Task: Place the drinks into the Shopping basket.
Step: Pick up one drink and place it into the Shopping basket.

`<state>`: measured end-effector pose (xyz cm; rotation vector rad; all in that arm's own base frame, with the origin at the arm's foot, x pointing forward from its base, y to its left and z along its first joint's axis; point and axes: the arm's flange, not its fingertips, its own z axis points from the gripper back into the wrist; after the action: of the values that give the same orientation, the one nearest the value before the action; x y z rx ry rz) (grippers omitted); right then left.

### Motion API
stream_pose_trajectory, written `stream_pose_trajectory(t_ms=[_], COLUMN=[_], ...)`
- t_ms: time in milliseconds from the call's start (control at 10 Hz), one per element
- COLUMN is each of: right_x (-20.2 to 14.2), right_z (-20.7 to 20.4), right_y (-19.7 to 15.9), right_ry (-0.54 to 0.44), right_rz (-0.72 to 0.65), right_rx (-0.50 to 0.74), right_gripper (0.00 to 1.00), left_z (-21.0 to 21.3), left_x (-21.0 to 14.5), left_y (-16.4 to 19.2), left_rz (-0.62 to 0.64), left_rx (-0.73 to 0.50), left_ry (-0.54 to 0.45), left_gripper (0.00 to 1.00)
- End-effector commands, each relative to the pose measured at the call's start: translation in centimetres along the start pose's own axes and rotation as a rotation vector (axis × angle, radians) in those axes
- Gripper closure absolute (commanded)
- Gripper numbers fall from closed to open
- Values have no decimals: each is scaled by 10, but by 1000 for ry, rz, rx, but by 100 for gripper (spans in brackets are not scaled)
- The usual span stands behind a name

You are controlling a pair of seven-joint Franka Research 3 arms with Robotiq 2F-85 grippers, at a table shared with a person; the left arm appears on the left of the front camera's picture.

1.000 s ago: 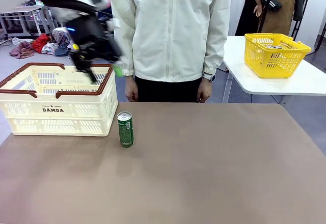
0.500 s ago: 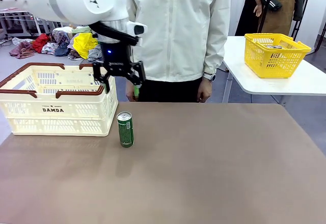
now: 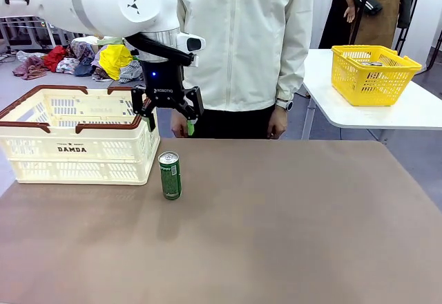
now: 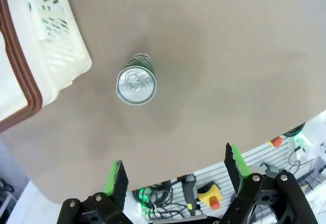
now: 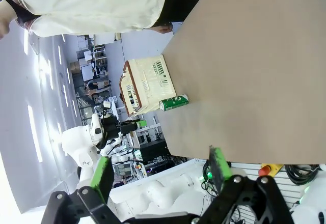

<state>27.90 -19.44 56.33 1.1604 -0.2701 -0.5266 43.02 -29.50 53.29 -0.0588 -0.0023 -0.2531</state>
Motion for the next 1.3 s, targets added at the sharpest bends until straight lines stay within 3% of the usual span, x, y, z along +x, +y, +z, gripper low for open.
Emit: stream_pose_trajectory(t_ms=[0, 500, 900, 1200], right_x=[1, 1, 1, 1], right_z=[3, 3, 3, 3], right_y=[5, 5, 5, 5], right_ry=[3, 3, 3, 3], right_rz=[-11, -11, -11, -11], right_rx=[7, 7, 7, 7], right_gripper=[0, 0, 0, 0], left_z=[1, -58, -107, -129], left_x=[3, -7, 1, 16], left_y=[9, 28, 17, 16], left_rz=[55, 190, 140, 147], left_rx=[68, 114, 100, 115], left_ry=[-58, -208, -169, -194], left_gripper=[0, 0, 0, 0])
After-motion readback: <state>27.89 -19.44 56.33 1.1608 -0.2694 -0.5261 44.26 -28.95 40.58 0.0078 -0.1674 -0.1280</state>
